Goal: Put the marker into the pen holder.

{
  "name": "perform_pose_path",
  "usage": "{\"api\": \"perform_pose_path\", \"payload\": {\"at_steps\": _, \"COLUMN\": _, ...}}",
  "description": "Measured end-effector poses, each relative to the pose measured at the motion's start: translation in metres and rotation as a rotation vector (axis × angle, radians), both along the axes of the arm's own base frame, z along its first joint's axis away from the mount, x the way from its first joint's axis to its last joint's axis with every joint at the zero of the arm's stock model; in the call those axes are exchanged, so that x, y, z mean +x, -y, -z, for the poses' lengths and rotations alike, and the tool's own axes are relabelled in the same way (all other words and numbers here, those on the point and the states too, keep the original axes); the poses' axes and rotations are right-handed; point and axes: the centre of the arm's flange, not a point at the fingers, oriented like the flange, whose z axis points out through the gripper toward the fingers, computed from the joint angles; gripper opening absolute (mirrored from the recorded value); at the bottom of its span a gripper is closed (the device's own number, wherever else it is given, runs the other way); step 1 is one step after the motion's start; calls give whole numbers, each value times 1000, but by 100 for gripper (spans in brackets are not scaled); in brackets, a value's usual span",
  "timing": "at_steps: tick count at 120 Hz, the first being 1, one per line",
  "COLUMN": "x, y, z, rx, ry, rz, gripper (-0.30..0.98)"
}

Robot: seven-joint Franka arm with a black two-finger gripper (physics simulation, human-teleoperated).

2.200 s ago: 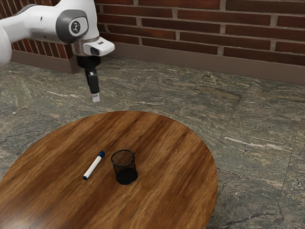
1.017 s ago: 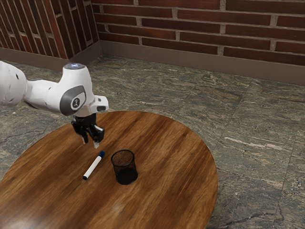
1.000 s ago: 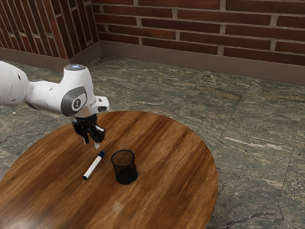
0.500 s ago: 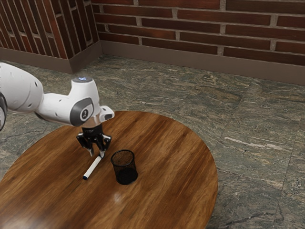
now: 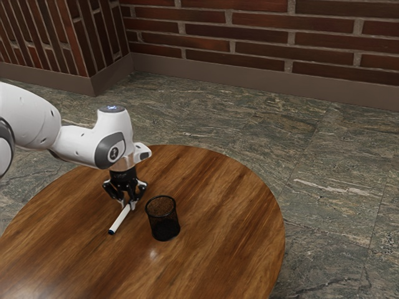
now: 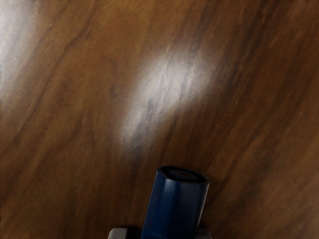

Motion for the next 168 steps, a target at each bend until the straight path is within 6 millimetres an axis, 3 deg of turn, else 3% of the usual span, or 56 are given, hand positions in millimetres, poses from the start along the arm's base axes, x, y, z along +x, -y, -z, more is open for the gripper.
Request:
{"api": "perform_pose_path", "payload": {"at_steps": 12, "x": 0, "y": 0, "z": -1, "rx": 6, "ry": 1, "rz": -10, "gripper": 0}}
{"api": "perform_pose_path", "payload": {"at_steps": 17, "x": 1, "y": 0, "z": -10, "rx": 8, "ry": 14, "rz": -13, "gripper": -2}}
{"api": "perform_pose_path", "payload": {"at_steps": 24, "x": 2, "y": 0, "z": -43, "rx": 10, "ry": 58, "rz": -17, "gripper": -5}}
{"api": "perform_pose_path", "payload": {"at_steps": 40, "x": -8, "y": 2, "z": -142, "rx": 9, "ry": 163, "rz": -19, "gripper": -8}}
{"api": "perform_pose_path", "payload": {"at_steps": 49, "x": -19, "y": 15, "z": -187, "rx": 5, "ry": 207, "rz": 7, "gripper": -9}}
{"api": "perform_pose_path", "payload": {"at_steps": 59, "x": -31, "y": 38, "z": -219, "rx": 17, "ry": 235, "rz": 67, "gripper": -9}}
{"api": "perform_pose_path", "payload": {"at_steps": 74, "x": -37, "y": 70, "z": -244, "rx": 75, "ry": 273, "rz": 176, "gripper": -10}}
{"api": "perform_pose_path", "payload": {"at_steps": 99, "x": -31, "y": 118, "z": -237, "rx": 120, "ry": 301, "rz": 303, "gripper": -10}}
{"api": "perform_pose_path", "payload": {"at_steps": 134, "x": -22, "y": 170, "z": -193, "rx": 112, "ry": 261, "rz": 394, "gripper": -10}}
{"api": "perform_pose_path", "payload": {"at_steps": 146, "x": -21, "y": 171, "z": -181, "rx": 111, "ry": 246, "rz": 394, "gripper": -10}}
{"api": "perform_pose_path", "payload": {"at_steps": 168, "x": -13, "y": 146, "z": -144, "rx": 116, "ry": 185, "rz": 346, "gripper": -10}}
